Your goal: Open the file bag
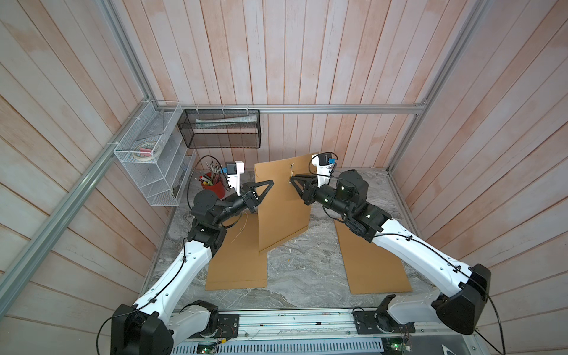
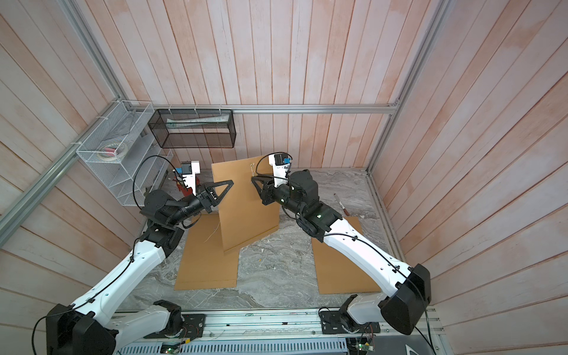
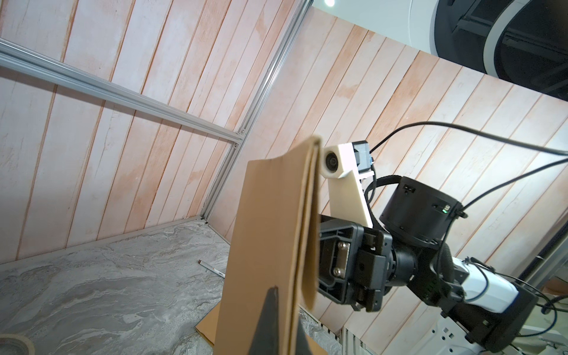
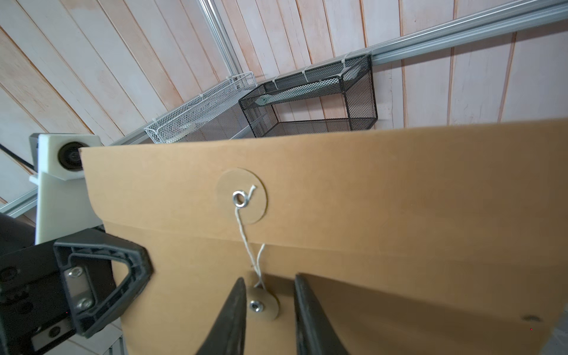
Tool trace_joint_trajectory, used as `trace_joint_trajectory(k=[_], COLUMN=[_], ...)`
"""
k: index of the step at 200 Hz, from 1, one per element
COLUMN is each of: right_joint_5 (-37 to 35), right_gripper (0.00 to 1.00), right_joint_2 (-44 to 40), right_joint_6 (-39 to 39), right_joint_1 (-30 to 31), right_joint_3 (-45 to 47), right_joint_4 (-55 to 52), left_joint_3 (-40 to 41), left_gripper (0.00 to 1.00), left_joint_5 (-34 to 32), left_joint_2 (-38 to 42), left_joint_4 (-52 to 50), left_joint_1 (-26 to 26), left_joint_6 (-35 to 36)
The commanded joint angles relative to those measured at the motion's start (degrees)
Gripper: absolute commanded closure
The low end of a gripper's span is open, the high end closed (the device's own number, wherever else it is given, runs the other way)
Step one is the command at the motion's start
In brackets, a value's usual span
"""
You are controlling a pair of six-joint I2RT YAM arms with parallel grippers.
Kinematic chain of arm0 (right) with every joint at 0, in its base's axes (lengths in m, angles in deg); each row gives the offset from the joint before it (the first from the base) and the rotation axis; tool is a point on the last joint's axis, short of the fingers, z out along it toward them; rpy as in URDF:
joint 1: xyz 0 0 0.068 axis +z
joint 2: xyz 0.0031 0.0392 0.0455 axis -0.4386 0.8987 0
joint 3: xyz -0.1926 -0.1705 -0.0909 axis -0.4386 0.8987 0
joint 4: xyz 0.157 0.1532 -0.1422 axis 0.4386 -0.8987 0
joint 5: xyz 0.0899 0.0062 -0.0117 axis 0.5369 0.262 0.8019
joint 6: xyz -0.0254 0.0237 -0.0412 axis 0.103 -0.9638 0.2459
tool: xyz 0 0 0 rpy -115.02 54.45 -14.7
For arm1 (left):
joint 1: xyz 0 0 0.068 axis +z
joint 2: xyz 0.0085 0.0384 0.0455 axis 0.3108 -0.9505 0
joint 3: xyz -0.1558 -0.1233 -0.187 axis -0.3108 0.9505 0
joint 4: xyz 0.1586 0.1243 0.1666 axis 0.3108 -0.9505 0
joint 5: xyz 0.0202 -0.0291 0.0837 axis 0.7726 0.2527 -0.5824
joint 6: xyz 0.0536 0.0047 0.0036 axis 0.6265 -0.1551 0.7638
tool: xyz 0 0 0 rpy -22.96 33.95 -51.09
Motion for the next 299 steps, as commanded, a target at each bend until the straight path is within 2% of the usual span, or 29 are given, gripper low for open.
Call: trace_joint_trajectory(k=[1,82,132,207,299], right_joint_5=[1.32,2.27,2.29,2.04,3.26], right_gripper=[0.74,0.82,0.94,1.00,1.00], right_joint_2=[0.96,2.68,2.34,0.23,0.23], right_joint_6=[-0.59,-0.42,-0.51,-0.92,-0.36], right_joint_1=[-0.14,-0.16,-0.12,-0.07,1.10], right_joint_3=[-2.39,-4.01,-3.58,-1.31,-1.62], right_joint_4=[0.94,1.02,1.18,2.60,2.75], left_joint_3=[0.66,0.80,0.86,0.59,1.12], left_gripper=[1.00,1.00,1.00,1.00,1.00], left_joint_5=[0.67,1.24,0.61,-1.17,-1.63], left_joint_2=[-0.20,-0.63,-0.31,-0.03,-0.75], left_joint_4=[1.91,1.98,1.65,0.84,2.13], left_joint_1=[0.33,0.33,0.33,0.33,0.33], left_joint_6=[-0.37,-0.46,0.15,1.21,0.27])
